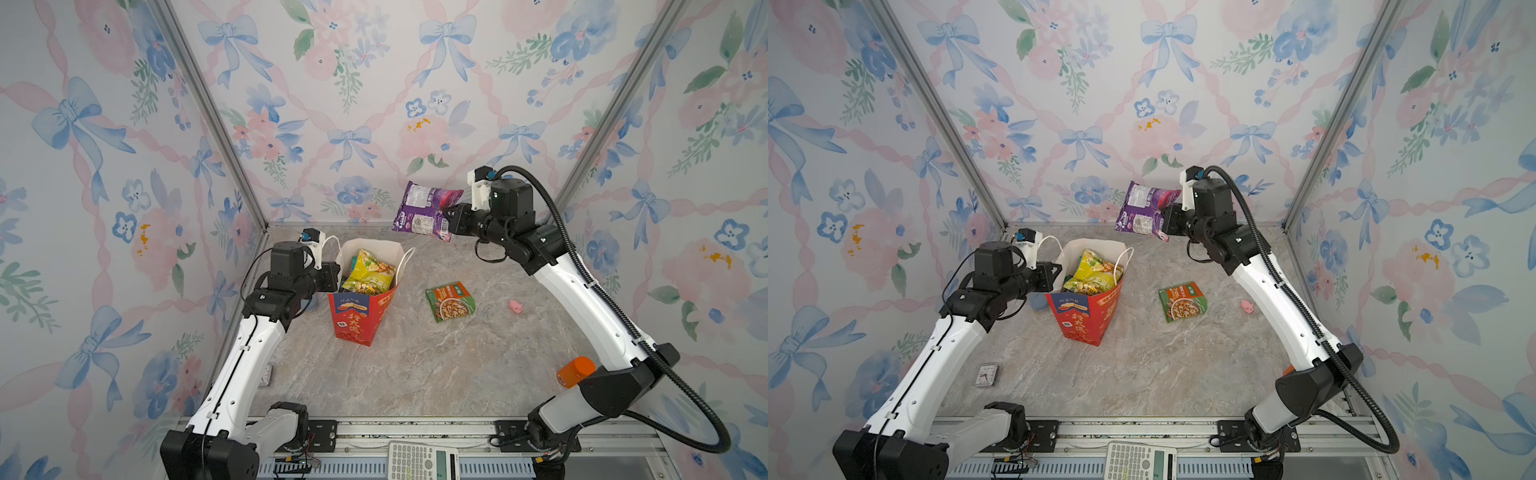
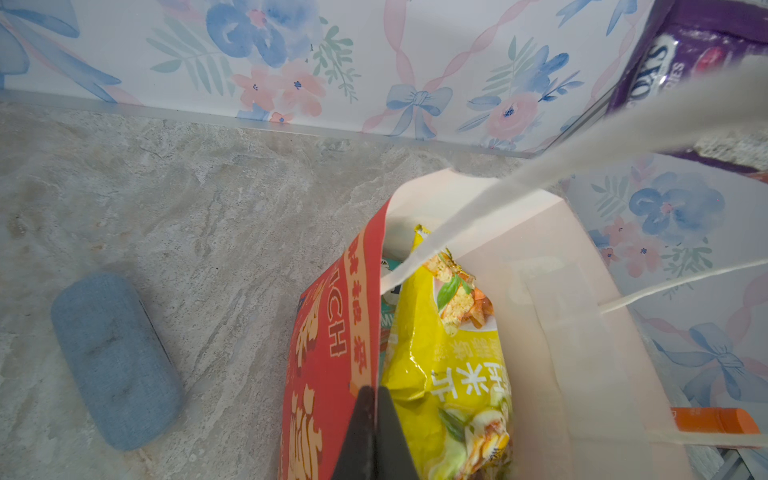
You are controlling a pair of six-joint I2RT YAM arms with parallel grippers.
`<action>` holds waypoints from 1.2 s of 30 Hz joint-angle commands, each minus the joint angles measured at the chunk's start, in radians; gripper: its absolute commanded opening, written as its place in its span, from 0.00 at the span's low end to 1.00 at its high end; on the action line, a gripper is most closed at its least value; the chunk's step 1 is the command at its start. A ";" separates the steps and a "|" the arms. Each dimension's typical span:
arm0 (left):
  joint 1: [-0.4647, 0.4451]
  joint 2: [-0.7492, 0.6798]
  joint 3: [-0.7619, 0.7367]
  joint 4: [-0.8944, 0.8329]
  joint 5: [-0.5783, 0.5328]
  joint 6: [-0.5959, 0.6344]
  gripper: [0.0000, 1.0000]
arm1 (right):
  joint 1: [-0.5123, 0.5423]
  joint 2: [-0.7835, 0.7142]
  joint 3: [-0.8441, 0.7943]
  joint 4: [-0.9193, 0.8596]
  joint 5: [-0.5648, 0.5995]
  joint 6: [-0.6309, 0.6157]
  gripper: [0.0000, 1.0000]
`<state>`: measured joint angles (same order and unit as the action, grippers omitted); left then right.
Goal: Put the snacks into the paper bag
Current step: 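Lift the purple packet with the right gripper and carry it toward the bag, then lower the purple packet into the bag held by the left gripper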
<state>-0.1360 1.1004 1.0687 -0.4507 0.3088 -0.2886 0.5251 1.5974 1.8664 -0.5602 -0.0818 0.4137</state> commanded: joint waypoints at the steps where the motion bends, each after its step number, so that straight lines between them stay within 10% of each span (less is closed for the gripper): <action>1: 0.009 -0.022 0.029 0.073 0.041 0.005 0.00 | 0.026 0.041 0.120 -0.054 -0.061 -0.103 0.00; 36: 0.009 0.002 0.050 0.074 0.081 0.022 0.00 | 0.108 0.504 0.762 -0.635 -0.393 -0.564 0.00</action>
<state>-0.1341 1.1065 1.0706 -0.4435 0.3500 -0.2878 0.6182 2.0892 2.5847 -1.1450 -0.4355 -0.1066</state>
